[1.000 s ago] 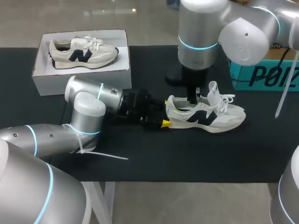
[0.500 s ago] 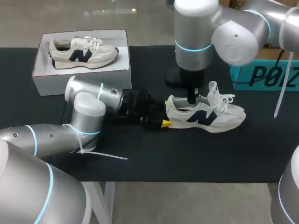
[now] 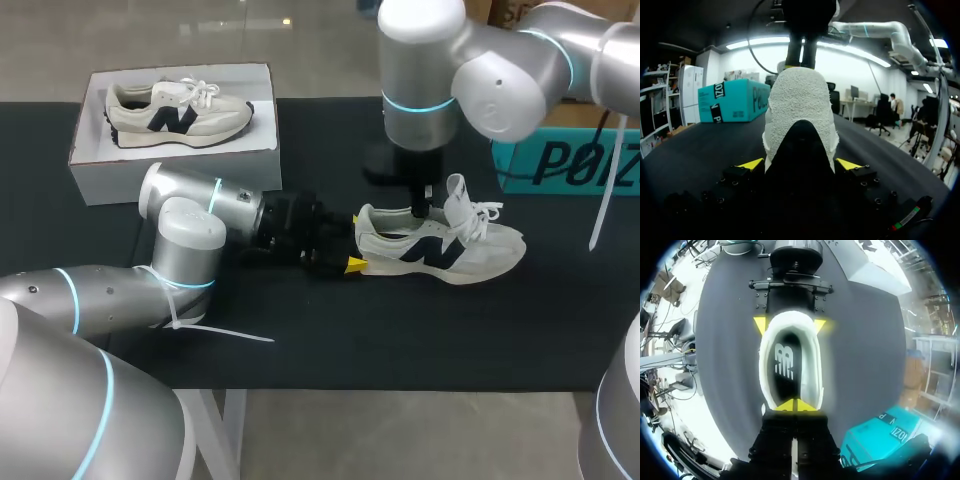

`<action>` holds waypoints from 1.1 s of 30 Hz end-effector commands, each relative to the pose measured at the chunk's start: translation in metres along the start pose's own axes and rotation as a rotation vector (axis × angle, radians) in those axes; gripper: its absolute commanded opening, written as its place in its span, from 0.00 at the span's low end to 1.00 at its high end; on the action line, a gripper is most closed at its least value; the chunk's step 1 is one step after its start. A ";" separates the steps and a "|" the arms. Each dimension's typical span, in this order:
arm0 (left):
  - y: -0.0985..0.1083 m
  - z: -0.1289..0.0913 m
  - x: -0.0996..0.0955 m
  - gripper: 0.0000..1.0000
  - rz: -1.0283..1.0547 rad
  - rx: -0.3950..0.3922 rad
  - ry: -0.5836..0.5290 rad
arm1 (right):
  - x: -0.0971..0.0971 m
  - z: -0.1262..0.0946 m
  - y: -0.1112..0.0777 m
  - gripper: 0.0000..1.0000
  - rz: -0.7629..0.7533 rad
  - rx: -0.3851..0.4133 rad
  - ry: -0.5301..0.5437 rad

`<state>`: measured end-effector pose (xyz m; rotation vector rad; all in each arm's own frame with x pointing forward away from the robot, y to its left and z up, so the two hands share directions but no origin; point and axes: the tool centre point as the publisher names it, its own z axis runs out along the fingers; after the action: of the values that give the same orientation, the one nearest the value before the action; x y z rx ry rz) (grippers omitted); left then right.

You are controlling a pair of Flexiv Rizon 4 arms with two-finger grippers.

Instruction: Take the shoe out of the shoebox, open the shoe tongue, remove and reinsert the insole, then place the shoe into the shoebox

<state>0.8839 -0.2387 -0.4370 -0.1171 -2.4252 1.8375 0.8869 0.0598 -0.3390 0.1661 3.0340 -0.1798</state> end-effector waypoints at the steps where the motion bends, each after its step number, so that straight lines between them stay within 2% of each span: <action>1: 0.002 0.001 0.000 0.00 -0.001 -0.004 0.002 | -0.004 0.013 0.001 0.00 -0.005 0.000 0.002; 15: 0.002 0.001 0.000 0.00 -0.001 -0.004 0.002 | -0.016 0.045 0.001 0.00 -0.010 0.002 0.019; 27: 0.002 0.001 0.000 0.00 -0.001 -0.004 0.002 | -0.022 0.057 -0.005 0.00 0.014 0.016 0.046; 29: 0.002 0.001 0.000 0.00 -0.001 -0.004 0.002 | -0.022 0.058 -0.004 0.13 0.015 0.016 0.050; 30: 0.002 0.001 0.000 0.00 -0.001 -0.004 0.002 | -0.022 0.058 -0.004 0.22 0.015 0.016 0.051; 33: 0.002 0.001 0.000 0.00 -0.001 -0.004 0.002 | -0.022 0.059 -0.003 0.24 0.015 0.014 0.055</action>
<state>0.8842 -0.2387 -0.4368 -0.1157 -2.4251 1.8374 0.9096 0.0459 -0.3923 0.1991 3.0821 -0.1956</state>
